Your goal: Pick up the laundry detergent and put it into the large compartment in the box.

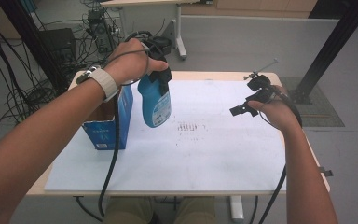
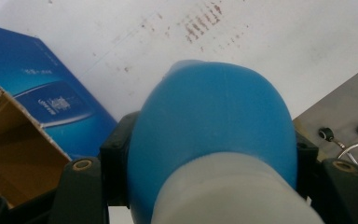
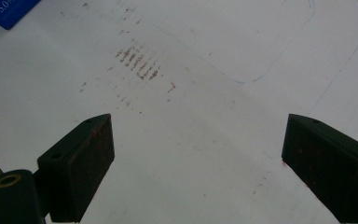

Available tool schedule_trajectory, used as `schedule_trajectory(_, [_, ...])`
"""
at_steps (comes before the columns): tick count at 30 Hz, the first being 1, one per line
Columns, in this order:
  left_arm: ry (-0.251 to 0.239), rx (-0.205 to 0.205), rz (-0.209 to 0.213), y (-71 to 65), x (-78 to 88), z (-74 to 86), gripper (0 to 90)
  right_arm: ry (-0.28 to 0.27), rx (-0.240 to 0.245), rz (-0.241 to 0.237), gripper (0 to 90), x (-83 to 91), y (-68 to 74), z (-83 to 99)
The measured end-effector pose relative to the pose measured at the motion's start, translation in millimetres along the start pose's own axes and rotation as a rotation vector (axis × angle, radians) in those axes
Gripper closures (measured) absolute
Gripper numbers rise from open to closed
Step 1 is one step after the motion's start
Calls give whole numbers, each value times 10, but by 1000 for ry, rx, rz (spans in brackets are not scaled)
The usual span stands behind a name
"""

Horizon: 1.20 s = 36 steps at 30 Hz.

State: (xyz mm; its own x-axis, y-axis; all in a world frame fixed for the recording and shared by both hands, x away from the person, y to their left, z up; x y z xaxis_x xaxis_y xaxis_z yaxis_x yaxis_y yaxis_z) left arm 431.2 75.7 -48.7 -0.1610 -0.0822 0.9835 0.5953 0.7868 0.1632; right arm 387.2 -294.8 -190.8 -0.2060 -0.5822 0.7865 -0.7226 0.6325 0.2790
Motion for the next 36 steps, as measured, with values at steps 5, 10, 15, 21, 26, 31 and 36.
schedule_trajectory(5, [3,21,-16,39,66,20,376,-5,6,-2,90,2,12,-15])
schedule_trajectory(10, [-2,60,6,173,121,58,376,-5,9,-5,91,-11,18,-27])
schedule_trajectory(15, [-5,89,10,248,187,87,376,2,9,-6,90,-31,16,-49])
schedule_trajectory(21, [6,110,-9,288,257,93,376,0,21,-8,91,-40,27,-87])
schedule_trajectory(26, [7,139,-3,329,295,106,376,0,30,-9,91,-34,28,-111])
schedule_trajectory(31, [-8,176,0,393,337,165,376,5,32,-11,90,-49,16,-130])
schedule_trajectory(36, [-9,214,-5,453,375,230,376,12,43,-13,91,-87,30,-174])
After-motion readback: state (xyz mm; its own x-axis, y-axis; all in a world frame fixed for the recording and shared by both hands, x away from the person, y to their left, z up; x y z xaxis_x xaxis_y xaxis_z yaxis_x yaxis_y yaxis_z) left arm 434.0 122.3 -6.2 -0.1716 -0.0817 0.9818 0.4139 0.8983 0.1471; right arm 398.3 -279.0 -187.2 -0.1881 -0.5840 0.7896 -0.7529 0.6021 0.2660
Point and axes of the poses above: each handheld gripper's, and its own axes: x roughly backward along the jaws, z roughly out of its underside, y roughly to its left, the point moved 4 cm from there along -x, roughly forward along the jaws, and after that the axes turned 12 degrees about -z, right-handed, at the moved point
